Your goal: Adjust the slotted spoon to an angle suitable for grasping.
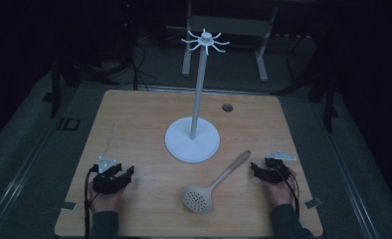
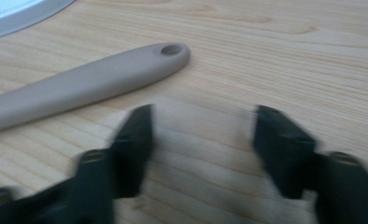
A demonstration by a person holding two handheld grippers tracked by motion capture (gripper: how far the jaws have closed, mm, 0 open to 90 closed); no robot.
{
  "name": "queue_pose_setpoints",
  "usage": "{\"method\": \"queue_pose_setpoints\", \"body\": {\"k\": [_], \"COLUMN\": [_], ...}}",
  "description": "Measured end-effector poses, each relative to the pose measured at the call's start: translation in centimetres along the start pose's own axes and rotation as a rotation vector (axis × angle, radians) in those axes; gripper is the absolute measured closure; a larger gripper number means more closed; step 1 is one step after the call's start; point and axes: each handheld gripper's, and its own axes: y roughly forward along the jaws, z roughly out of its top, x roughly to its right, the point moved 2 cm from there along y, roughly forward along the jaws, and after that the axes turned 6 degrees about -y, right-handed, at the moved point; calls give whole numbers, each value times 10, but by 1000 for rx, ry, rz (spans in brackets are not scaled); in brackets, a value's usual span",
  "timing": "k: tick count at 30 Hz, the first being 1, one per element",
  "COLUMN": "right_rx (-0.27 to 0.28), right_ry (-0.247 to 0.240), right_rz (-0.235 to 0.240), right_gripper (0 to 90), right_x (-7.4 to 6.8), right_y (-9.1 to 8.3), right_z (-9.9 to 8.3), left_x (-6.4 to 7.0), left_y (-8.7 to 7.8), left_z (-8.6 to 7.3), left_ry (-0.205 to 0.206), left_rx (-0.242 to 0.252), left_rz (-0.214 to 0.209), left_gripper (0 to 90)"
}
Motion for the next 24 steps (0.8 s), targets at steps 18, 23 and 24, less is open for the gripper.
{"method": "queue_pose_setpoints", "body": {"k": [18, 23, 24], "right_rx": [38, 1, 1], "right_ry": [-53, -56, -57], "right_rz": [17, 49, 61], "right_gripper": [899, 900, 899], "right_x": [13, 8, 6], "right_y": [20, 39, 41], "right_z": [51, 61, 63], "left_x": [1, 1, 0], "left_y": [1, 0, 1], "left_z": [0, 0, 0], "left_ry": [3, 6, 6], "left_rx": [-3, -3, -3], "left_rz": [-1, -2, -1], "left_gripper": [481, 481, 481]}}
